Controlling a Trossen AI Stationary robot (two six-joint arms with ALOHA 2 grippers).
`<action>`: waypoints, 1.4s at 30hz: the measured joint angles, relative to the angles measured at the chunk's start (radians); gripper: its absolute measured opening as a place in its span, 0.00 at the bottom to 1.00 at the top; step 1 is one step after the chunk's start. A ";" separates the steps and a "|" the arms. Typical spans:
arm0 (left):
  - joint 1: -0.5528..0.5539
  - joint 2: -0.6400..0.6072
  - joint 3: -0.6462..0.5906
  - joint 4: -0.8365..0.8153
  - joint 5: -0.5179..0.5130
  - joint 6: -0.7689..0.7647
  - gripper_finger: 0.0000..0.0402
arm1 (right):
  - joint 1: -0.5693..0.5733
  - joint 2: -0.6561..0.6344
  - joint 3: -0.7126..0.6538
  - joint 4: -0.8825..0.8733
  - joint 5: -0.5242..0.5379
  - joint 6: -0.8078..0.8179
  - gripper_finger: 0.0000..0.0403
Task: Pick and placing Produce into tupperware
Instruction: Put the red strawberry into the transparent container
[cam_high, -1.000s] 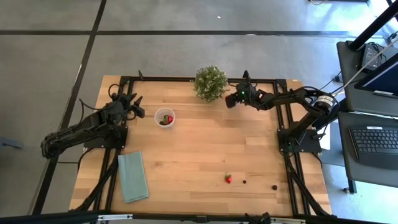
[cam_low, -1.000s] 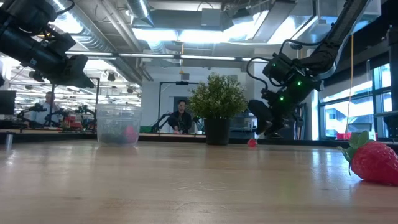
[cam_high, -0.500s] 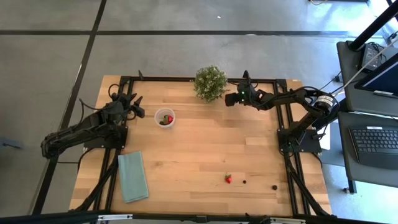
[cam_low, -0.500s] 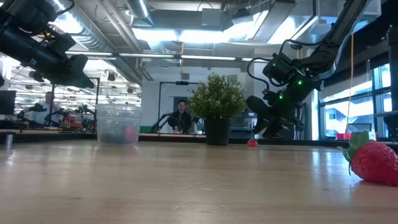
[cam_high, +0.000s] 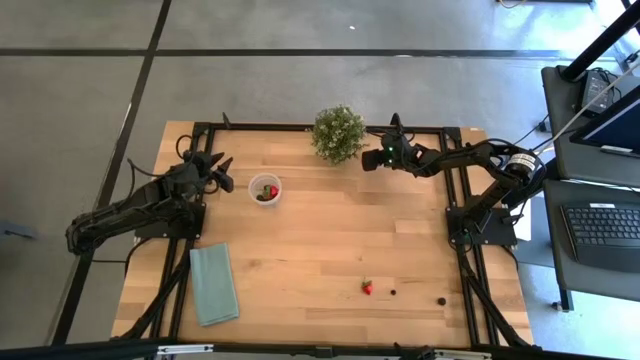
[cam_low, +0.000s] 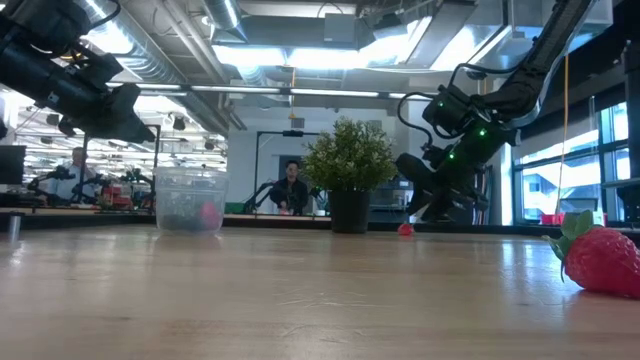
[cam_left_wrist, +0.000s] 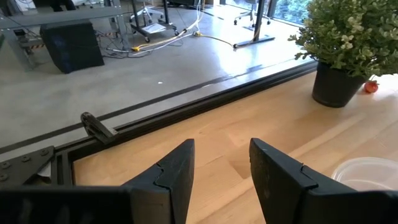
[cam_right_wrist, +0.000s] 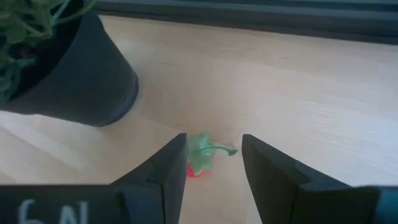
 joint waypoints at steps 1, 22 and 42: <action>0.000 0.000 0.000 0.000 0.000 0.000 0.36 | 0.000 0.000 0.000 -0.003 -0.005 0.000 0.39; 0.000 0.000 0.000 0.000 -0.006 0.004 0.36 | 0.000 0.000 0.000 -0.016 -0.025 0.000 0.29; 0.000 0.000 0.000 -0.030 -0.010 0.011 0.36 | 0.000 0.000 0.000 -0.012 -0.041 -0.025 0.01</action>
